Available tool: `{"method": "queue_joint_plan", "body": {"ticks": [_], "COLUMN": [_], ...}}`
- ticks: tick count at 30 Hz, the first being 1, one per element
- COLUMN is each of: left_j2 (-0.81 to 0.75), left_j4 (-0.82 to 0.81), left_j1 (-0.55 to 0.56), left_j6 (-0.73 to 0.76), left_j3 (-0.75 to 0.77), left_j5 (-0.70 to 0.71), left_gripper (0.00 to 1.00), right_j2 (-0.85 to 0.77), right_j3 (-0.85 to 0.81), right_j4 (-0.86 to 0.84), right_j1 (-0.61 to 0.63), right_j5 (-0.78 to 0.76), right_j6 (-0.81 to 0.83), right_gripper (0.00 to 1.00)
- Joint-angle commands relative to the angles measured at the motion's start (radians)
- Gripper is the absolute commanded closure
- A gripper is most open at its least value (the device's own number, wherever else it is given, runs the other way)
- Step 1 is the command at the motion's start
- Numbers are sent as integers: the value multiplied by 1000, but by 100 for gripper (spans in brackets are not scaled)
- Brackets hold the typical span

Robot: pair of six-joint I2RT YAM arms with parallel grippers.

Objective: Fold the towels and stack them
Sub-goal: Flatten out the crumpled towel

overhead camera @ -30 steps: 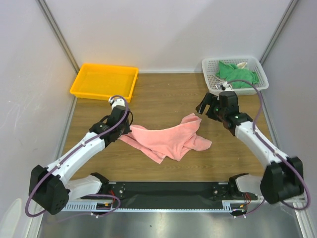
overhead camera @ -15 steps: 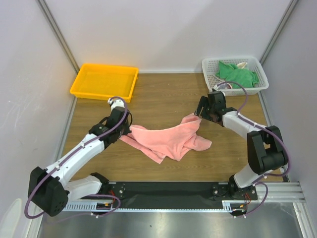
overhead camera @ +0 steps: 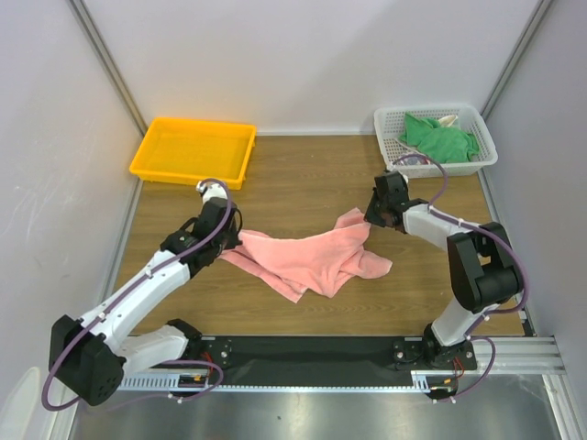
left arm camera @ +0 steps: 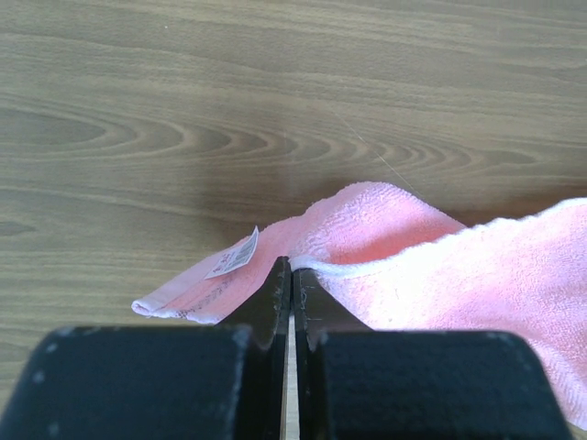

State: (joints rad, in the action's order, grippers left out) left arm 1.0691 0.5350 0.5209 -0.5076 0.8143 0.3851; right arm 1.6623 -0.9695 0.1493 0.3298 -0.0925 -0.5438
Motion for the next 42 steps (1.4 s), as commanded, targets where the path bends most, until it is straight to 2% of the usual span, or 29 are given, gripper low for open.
{"method": "queue_joint_plan", "body": {"ticks": [1,8,12,23,30,38,42], "left_j2": [-49,-164,-198,-169,-140,-192,-224], "left_j4": [-4,75,123,266,373,401,450], "left_j1": [-7,-9,-12,-13,-15,-15,-13], "left_j6": [-16,41,90,288,356,354,340], "left_j3": [19,153,255,626,781,683,672], "left_j5": [12,75,135,296,181,-110,-199], "left_gripper": [99,99,99,100,100,100,100], "right_j2": [-56,-283,-487,-710,-739,-822,-840], "right_j3": [-60,-112,-153,-405,-547,-535,-571], "right_j4": [15,140,208,453,593,743,866], "right_j1": [-5,-41,-41,-6,31,31,32], "right_j5": [-52,-124,-232,-406,-435,-484,-532], "right_j6": [7,70,142,286,344,255,211], "right_gripper": [100,100,100,100,100,100,100]}}
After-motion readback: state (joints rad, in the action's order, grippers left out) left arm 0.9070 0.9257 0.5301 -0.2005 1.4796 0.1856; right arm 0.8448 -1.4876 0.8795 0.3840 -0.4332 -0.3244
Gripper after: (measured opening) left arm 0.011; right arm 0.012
